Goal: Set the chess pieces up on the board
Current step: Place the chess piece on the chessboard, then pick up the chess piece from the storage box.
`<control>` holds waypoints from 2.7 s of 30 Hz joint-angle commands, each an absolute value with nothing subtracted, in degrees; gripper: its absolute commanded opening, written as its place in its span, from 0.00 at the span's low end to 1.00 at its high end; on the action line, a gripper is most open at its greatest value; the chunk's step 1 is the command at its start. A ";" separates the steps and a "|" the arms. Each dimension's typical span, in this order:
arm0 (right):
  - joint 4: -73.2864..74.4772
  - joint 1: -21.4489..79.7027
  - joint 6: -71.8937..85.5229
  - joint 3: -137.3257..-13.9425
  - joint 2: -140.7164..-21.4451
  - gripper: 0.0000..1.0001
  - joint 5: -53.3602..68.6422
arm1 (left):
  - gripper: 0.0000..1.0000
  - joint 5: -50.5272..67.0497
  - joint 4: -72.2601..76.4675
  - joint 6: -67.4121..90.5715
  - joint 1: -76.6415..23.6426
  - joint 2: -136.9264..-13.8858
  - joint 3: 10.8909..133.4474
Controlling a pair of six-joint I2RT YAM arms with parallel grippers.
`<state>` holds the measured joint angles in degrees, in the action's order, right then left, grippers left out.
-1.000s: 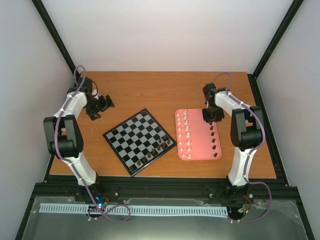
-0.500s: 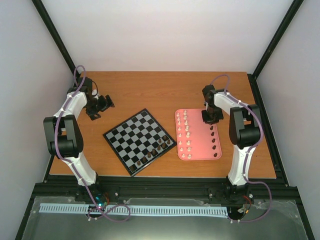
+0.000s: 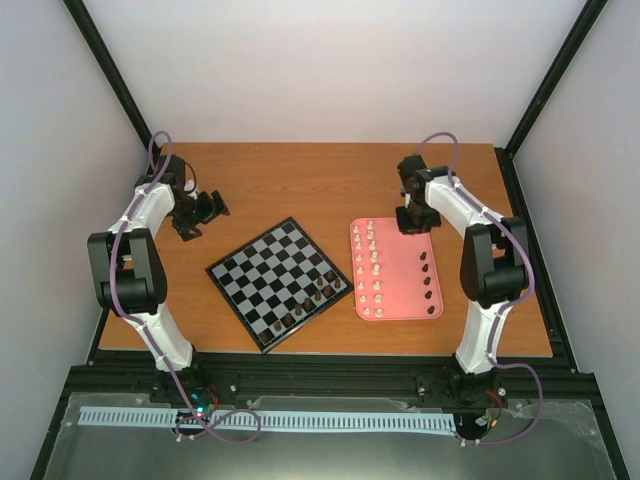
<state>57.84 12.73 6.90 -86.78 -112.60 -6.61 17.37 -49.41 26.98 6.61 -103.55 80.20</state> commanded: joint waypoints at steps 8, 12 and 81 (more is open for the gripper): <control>65.44 37.95 13.21 -103.62 -114.60 0.03 -1.66 | 1.00 17.14 -49.48 26.10 6.24 -103.28 81.86; 67.30 45.49 13.36 -109.71 -119.01 0.03 -0.72 | 1.00 17.07 -49.34 26.11 6.24 -102.48 81.45; 71.60 43.50 14.73 -107.45 -114.66 0.41 -8.04 | 1.00 17.25 -48.87 26.37 6.20 -101.95 80.66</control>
<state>71.24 51.35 13.58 -113.19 -120.20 -4.01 17.28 -49.15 27.00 6.57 -102.89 79.61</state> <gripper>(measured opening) 0.411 0.997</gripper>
